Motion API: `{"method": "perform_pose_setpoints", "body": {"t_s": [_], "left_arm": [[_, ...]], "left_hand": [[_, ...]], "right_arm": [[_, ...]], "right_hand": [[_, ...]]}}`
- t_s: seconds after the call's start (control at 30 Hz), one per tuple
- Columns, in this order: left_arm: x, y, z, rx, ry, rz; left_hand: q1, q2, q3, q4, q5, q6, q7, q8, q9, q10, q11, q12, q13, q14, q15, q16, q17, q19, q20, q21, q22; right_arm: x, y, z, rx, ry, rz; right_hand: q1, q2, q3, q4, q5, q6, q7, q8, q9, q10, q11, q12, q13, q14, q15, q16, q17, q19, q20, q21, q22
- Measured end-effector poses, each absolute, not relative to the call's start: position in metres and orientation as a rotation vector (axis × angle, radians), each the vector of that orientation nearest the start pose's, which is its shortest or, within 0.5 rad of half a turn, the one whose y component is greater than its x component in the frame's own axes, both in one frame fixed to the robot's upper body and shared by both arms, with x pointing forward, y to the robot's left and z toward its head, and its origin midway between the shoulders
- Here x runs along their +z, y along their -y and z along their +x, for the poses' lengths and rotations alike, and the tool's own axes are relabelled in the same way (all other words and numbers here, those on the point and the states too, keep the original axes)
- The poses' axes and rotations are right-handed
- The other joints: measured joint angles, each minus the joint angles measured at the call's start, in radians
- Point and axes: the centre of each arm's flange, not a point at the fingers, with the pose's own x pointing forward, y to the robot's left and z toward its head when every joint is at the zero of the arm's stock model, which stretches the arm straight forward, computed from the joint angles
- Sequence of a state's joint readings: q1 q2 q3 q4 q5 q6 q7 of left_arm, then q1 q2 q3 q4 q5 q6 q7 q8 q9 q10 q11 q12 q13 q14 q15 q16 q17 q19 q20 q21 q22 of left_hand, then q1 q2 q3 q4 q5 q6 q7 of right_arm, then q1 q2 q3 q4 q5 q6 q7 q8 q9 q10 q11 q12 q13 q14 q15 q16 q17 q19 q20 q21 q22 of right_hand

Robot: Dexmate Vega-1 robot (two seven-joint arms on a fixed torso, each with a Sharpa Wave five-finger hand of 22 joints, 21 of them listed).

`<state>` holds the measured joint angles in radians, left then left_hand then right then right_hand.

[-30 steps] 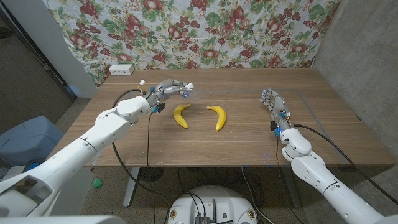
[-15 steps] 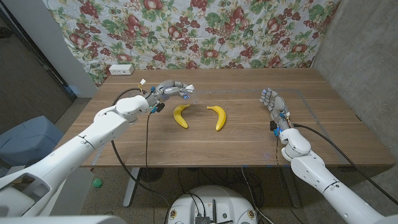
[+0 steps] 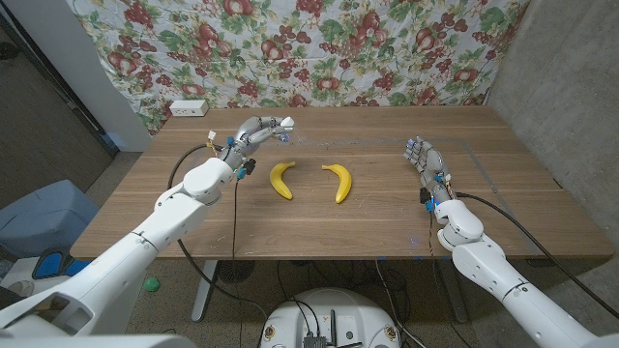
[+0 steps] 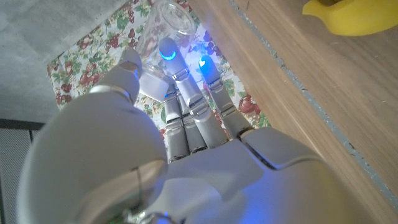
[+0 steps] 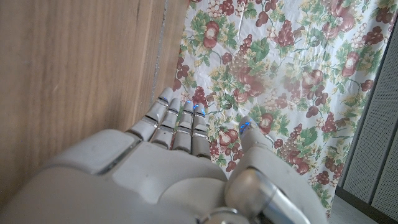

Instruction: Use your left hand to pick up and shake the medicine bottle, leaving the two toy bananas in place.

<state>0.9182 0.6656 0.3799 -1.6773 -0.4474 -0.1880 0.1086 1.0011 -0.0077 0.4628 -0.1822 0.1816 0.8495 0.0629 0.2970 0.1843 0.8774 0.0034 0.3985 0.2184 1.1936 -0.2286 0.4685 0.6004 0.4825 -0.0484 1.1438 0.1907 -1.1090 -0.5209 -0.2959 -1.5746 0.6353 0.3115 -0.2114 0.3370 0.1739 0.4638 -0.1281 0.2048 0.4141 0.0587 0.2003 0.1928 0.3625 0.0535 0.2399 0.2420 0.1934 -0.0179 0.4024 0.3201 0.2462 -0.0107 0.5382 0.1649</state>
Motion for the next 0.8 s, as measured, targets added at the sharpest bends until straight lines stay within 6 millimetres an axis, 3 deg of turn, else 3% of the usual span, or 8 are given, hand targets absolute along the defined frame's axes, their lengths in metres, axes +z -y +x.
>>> {"method": "perform_pose_setpoints", "body": {"t_s": [0.8], "left_arm": [[0.010, -0.254, 0.563, -0.039, 0.902, 0.072]], "left_hand": [[-0.001, 0.001, 0.000, 0.000, -0.002, 0.004, 0.004, -0.008, 0.000, 0.000, 0.000, -0.005, 0.000, 0.007, 0.000, -0.015, 0.000, -0.009, 0.002, 0.011, 0.000]], "right_arm": [[-0.080, 0.293, 0.587, 0.063, 0.604, 0.158]], "right_hand": [[0.000, 0.000, 0.000, 0.000, 0.000, 0.000, 0.000, 0.000, 0.000, 0.000, 0.000, 0.000, 0.000, 0.000, 0.000, -0.008, 0.000, 0.000, 0.000, -0.010, 0.000]]}}
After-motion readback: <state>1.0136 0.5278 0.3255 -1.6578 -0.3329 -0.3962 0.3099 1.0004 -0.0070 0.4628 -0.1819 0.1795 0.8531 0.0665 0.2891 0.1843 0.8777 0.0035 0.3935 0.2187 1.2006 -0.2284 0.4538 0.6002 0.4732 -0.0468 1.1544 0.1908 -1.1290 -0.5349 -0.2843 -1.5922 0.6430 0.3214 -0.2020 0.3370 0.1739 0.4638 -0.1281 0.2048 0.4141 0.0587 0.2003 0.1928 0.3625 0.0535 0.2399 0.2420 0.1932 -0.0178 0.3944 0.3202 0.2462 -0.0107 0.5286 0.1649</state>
